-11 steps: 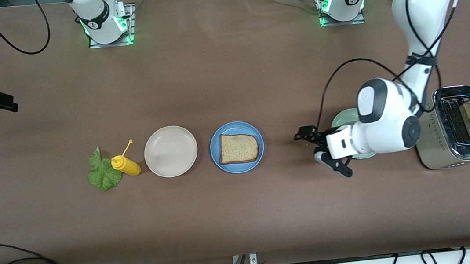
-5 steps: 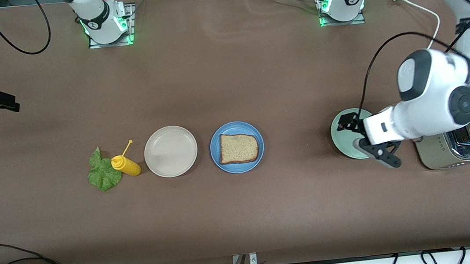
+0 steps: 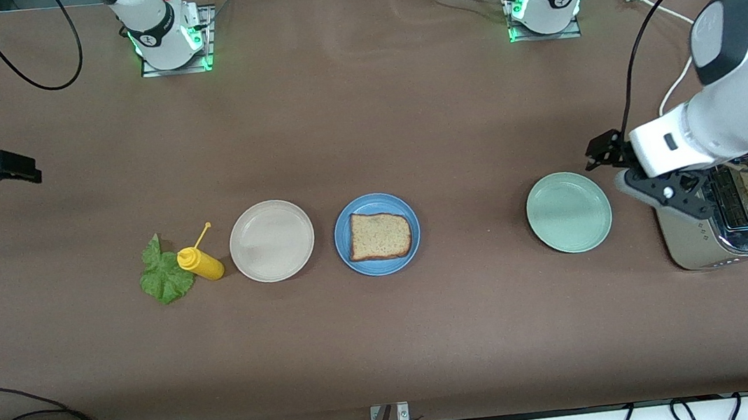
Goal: Make sandwich in blue plate with both arms
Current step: 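Withdraw the left gripper while the right gripper reaches the lettuce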
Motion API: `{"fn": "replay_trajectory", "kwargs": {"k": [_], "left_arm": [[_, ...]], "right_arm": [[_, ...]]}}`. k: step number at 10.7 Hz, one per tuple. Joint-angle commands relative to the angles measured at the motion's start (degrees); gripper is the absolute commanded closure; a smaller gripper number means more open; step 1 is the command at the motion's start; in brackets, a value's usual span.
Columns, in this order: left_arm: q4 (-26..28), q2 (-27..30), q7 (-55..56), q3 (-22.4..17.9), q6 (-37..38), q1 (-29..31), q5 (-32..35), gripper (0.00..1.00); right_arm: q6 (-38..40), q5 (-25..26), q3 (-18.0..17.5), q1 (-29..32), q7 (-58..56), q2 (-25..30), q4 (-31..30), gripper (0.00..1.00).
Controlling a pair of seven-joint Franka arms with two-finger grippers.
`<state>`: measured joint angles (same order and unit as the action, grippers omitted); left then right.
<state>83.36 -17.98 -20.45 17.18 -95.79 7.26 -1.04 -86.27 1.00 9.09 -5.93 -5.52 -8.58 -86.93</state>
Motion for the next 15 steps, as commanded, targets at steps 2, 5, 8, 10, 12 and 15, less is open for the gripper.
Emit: {"fn": "replay_trajectory", "kwargs": {"k": [2, 5, 8, 10, 12, 15], "left_arm": [[0.1, 3.6, -0.5, -3.8, 1.9, 0.7, 4.6, 0.00], [1.0, 7.8, 0.5, -10.8, 1.0, -1.7, 4.5, 0.00], [9.0, 17.0, 0.8, -16.5, 1.2, -6.8, 3.4, 0.00], [11.0, 19.3, 5.0, -16.4, 1.5, -7.2, 1.5, 0.00], [13.5, 20.3, 6.8, -16.1, 1.7, -7.1, -0.9, 0.00], [12.5, 21.1, 6.9, -16.0, 5.4, -6.7, -0.9, 0.00]], "right_arm": [[-8.8, -2.5, 0.0, 1.0, -2.1, -9.0, 0.9, 0.00], [-14.3, -6.3, -0.1, 0.9, -2.1, -14.3, 0.9, 0.00], [-19.5, -6.7, -0.2, 0.2, -2.2, -18.7, 0.9, 0.00], [-23.7, -6.8, -0.6, 0.0, -2.2, -21.6, 0.9, 0.00], [-28.3, -7.9, -1.9, 0.0, -2.1, -25.1, 0.8, 0.00], [-30.4, -9.2, -3.8, 0.5, -2.2, -28.8, 0.5, 0.00]]}}
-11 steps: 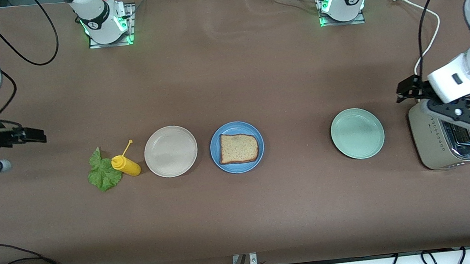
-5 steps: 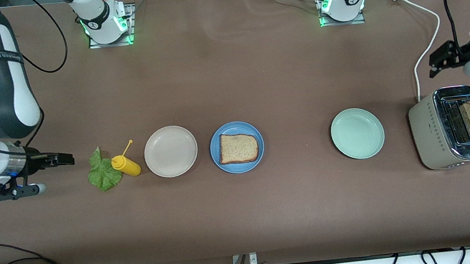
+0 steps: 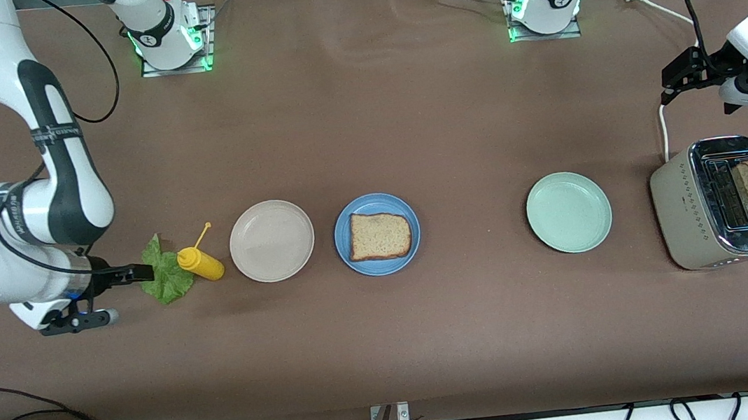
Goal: Make sandwich in blue plate with both arms
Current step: 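Grasp the green lettuce leaf with the right gripper and lift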
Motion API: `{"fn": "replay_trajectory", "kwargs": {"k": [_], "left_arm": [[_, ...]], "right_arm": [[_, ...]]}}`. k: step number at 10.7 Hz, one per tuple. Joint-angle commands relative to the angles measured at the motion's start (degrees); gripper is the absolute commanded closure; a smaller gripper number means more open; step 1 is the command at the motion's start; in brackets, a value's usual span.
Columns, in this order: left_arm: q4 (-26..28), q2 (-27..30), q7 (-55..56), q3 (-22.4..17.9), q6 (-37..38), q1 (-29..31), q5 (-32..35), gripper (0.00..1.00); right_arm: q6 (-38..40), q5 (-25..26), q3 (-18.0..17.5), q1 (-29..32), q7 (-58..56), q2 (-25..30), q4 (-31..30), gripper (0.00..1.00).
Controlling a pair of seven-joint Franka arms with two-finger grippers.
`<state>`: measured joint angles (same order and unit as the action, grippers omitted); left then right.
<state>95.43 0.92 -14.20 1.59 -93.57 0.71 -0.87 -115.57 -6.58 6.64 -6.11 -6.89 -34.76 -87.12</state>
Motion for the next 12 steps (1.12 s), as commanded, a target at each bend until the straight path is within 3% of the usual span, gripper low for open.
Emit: {"fn": "replay_trajectory", "kwargs": {"k": [1, 12], "left_arm": [[0.0, 1.8, 1.1, -0.5, 4.1, 0.0, -0.8, 0.00], [-0.9, 1.2, 1.1, -0.7, 4.1, 0.3, -0.6, 0.00]], "right_arm": [[-1.2, -1.6, -2.4, 0.8, -0.8, -3.1, 0.5, 0.00], [-16.4, -0.6, -4.4, 3.1, -11.5, -3.8, -11.4, 0.00]]}}
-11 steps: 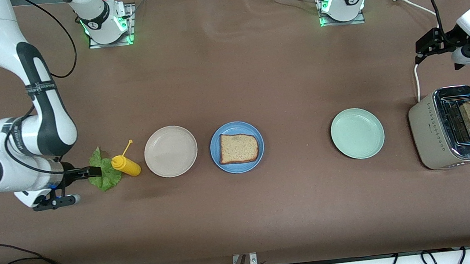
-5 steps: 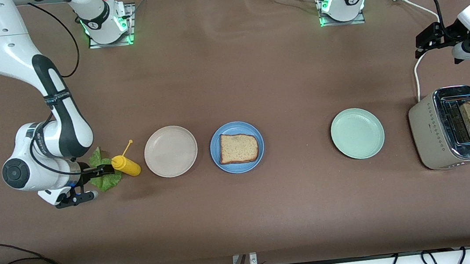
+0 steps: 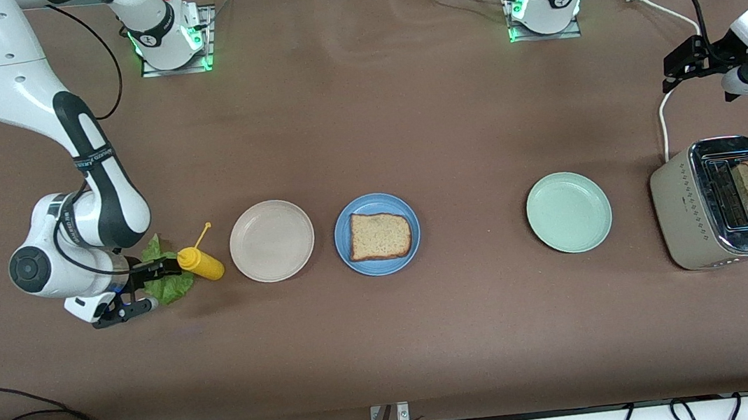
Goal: Make sandwich in blue plate with both arms
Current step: 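Grasp the green lettuce leaf with the right gripper and lift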
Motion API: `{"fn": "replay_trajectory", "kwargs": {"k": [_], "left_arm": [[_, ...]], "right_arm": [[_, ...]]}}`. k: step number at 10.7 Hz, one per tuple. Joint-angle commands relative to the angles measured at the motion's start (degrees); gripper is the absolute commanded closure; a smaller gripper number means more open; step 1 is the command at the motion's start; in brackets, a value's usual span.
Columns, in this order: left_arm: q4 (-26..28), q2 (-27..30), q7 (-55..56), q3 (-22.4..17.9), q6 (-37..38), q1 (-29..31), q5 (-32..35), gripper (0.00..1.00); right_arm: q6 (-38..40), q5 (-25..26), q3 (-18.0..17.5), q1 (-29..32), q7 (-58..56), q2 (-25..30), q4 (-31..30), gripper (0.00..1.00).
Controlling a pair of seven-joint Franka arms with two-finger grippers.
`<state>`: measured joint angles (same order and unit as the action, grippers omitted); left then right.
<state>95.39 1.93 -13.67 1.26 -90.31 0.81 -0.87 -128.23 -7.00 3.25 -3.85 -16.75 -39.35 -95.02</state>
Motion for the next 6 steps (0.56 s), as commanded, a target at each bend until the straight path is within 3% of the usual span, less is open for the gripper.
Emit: {"fn": "replay_trajectory", "kwargs": {"k": [1, 2, 3, 4, 6], "left_arm": [[-0.9, 0.1, 0.6, -0.4, 0.9, 0.2, -0.6, 0.00], [-1.0, 0.1, 0.6, -0.5, 0.8, 0.2, -0.6, 0.00], [-1.0, 0.1, 0.6, -0.4, 0.8, 0.2, -0.6, 0.00], [-1.0, 0.1, 0.6, -0.3, 0.8, 0.1, -0.6, 0.00], [-1.0, 0.1, 0.6, -0.2, 0.8, 0.0, -0.6, 0.00]], "right_arm": [[-5.3, -0.2, -1.1, 0.9, -2.2, 0.8, -4.2, 0.00], [-5.8, -0.2, -1.2, 0.9, -3.4, 0.3, -4.5, 0.04], [-5.8, -0.2, -1.3, 0.9, -3.4, 0.2, -4.4, 0.16], [-5.8, -0.2, -1.3, 0.9, -3.5, 0.0, -4.4, 0.36], [-5.7, -0.2, -1.3, 0.8, -3.8, 0.2, -4.3, 0.90]]}}
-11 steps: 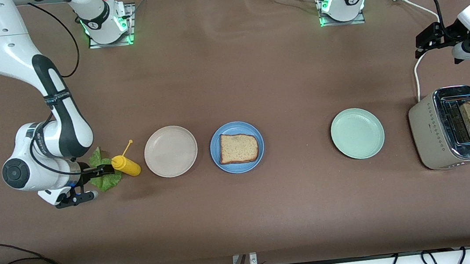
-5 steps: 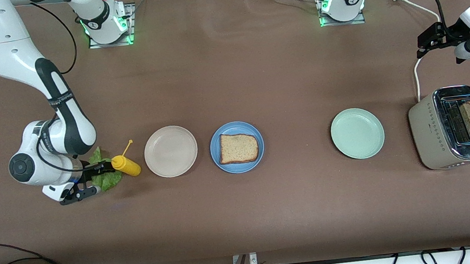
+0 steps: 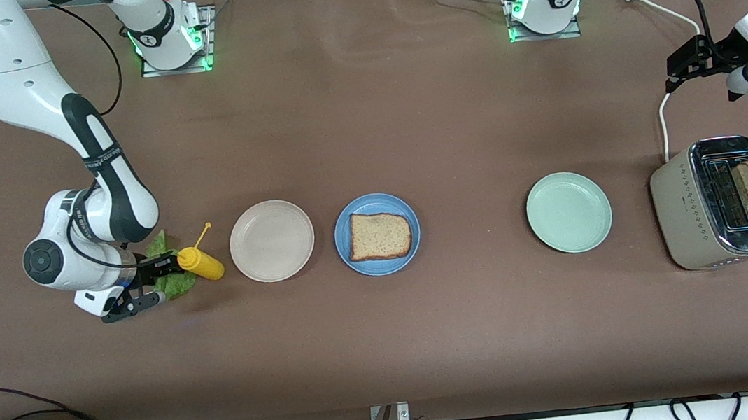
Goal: Make sandwich in blue plate with both arms
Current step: 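Grasp the green lettuce leaf with the right gripper and lift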
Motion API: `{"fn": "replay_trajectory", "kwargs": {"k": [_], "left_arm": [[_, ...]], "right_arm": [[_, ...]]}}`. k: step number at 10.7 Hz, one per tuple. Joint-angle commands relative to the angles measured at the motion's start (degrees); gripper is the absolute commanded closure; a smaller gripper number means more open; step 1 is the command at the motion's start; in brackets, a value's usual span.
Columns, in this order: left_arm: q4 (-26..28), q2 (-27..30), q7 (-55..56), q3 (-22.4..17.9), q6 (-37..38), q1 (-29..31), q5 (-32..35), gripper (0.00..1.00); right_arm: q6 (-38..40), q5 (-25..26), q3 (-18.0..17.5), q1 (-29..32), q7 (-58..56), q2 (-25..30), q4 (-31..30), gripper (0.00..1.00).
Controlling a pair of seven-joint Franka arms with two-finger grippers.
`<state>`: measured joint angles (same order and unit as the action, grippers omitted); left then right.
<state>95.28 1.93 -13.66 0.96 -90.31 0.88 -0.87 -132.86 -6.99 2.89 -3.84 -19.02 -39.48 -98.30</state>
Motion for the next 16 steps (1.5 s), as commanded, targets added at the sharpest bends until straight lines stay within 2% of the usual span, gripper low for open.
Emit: {"fn": "replay_trajectory", "kwargs": {"k": [1, 4, 5, 16], "left_arm": [[-1.0, 0.1, 0.6, 0.1, 0.8, -0.1, -0.5, 0.00], [-2.4, -1.5, 0.4, -0.2, 0.8, 0.0, -0.5, 0.00], [-4.6, -2.5, 0.6, -0.2, 0.8, 0.1, -0.4, 0.00], [-4.9, -2.5, 0.6, -0.2, 1.5, 0.1, -0.5, 0.00]], "right_arm": [[-1.0, -0.2, -1.0, 0.7, -2.4, 0.4, -1.0, 1.00], [0.0, -0.2, -1.0, 0.8, -2.5, 2.1, -0.8, 1.00], [2.4, -0.3, -1.0, 0.7, -2.3, 3.6, -0.8, 1.00], [19.6, 0.0, -1.6, 0.5, -2.3, 20.3, 0.2, 1.00]]}}
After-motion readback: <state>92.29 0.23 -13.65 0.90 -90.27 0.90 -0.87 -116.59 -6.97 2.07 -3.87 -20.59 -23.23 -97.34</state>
